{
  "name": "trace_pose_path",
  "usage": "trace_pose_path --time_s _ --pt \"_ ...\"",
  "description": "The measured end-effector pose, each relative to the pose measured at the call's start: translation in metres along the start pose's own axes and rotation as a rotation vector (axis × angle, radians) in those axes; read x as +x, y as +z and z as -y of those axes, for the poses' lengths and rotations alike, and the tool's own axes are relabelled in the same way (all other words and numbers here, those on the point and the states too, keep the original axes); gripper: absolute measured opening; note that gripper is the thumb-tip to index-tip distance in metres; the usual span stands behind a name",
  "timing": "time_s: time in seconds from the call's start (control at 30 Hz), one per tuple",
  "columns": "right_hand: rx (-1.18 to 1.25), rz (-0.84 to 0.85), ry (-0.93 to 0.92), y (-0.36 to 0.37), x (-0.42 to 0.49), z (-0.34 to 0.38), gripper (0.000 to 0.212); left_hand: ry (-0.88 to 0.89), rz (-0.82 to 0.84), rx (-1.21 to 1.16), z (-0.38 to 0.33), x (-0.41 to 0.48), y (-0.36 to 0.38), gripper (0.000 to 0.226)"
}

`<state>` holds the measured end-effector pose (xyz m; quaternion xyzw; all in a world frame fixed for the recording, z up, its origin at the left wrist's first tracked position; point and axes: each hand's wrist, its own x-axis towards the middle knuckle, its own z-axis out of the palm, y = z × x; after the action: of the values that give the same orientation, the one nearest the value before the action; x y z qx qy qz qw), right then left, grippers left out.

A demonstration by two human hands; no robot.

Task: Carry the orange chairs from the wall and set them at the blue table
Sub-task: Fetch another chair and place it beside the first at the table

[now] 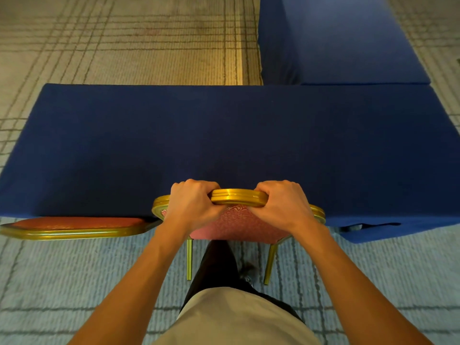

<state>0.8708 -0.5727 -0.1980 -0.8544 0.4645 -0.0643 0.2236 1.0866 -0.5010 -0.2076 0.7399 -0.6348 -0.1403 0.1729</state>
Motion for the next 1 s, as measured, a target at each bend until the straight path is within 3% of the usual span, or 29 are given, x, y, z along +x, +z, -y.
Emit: trace_pose_path --time_s 0.1,0.2,0.43,0.6,0.73,0.87,1.0 --pt "-0.009 0.024 -0.006 0.01 -0.015 -0.004 0.053 0.006 0.018 -0.003 -0.003 -0.015 0.008 0.039" --pt "-0.038 0.081 -0.037 0.027 -0.023 -0.007 0.041 -0.021 0.058 -0.038 0.005 -0.032 0.02 0.037" --pt "-0.027 0.154 -0.075 0.052 -0.02 -0.005 0.032 -0.052 0.067 -0.029 0.013 -0.051 0.03 0.078" --pt "0.025 0.285 -0.055 0.073 -0.03 -0.012 0.031 -0.013 0.082 0.043 0.024 -0.058 0.05 0.037" --pt "0.111 0.358 -0.046 0.103 -0.033 -0.008 0.037 -0.044 0.121 0.008 0.044 -0.075 0.065 0.045" --pt "0.098 0.396 -0.056 0.127 -0.041 -0.007 0.023 -0.069 0.245 0.051 0.055 -0.086 0.076 0.04" --pt "0.107 0.448 -0.027 0.127 -0.04 -0.01 0.024 -0.074 0.378 0.102 0.053 -0.086 0.087 0.058"
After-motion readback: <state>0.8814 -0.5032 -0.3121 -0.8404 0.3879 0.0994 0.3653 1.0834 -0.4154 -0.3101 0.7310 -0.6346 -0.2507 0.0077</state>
